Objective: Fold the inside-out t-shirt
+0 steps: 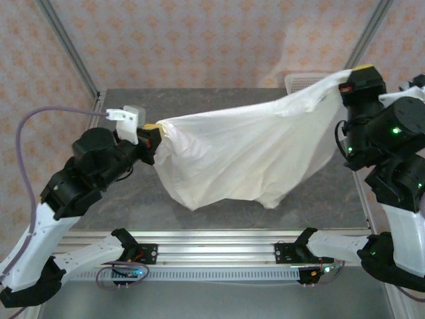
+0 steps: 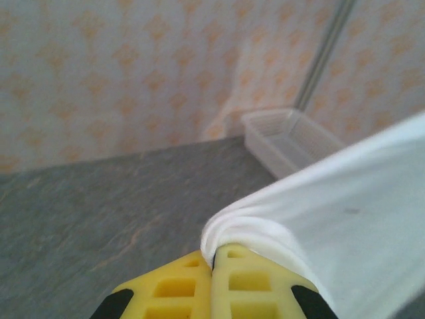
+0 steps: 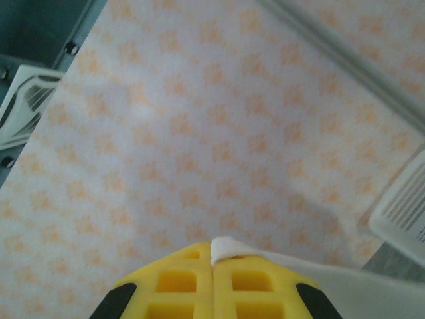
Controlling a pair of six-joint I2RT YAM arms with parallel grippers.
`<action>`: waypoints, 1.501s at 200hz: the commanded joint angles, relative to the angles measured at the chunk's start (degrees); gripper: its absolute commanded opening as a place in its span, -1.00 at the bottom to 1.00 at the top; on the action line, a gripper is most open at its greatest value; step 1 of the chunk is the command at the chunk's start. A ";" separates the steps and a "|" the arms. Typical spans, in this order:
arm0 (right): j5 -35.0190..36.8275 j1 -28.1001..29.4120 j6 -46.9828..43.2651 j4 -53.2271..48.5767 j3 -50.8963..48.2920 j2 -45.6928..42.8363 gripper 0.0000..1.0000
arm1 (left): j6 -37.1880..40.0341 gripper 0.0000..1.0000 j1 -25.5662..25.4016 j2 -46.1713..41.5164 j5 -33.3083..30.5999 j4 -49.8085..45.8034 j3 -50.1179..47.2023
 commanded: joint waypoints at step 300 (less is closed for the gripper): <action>-21.16 -14.79 9.81 -10.62 -28.35 16.56 -1.00 | -33.51 -0.33 26.73 39.03 30.32 32.74 -31.94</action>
